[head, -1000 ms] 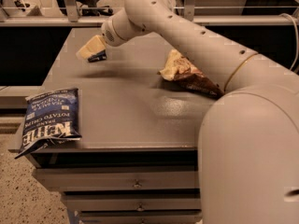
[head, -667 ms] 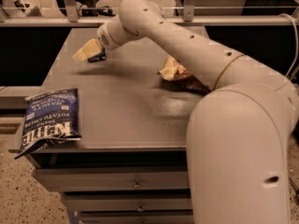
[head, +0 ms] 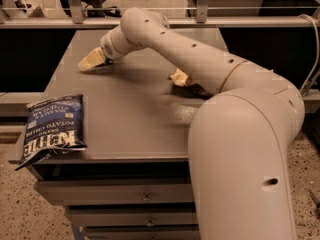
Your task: Pick rxbar blueberry
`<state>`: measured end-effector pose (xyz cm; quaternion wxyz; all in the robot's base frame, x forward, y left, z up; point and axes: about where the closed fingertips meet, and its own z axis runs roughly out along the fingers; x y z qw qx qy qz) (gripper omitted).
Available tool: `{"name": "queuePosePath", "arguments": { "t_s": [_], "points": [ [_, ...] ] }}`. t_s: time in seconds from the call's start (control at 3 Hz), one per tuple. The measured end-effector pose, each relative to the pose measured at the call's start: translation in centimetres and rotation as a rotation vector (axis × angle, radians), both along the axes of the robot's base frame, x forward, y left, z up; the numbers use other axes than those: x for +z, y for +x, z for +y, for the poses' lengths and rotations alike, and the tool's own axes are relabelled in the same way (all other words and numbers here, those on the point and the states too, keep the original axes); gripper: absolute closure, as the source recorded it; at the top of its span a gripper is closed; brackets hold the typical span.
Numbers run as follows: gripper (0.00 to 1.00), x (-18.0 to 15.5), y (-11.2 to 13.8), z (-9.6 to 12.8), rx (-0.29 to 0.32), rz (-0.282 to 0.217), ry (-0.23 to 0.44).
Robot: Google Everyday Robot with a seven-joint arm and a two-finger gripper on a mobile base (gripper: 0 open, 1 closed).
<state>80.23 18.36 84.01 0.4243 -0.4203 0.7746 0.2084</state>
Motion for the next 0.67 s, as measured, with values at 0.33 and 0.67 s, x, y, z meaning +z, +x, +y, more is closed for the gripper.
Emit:
{"name": "queuePosePath", "arguments": {
  "t_s": [0.33, 0.67],
  "points": [
    [0.41, -0.44, 0.49, -0.01, -0.012, -0.013, -0.001],
    [0.64, -0.4, 0.79, -0.13, -0.019, -0.022, 0.004]
  ]
}}
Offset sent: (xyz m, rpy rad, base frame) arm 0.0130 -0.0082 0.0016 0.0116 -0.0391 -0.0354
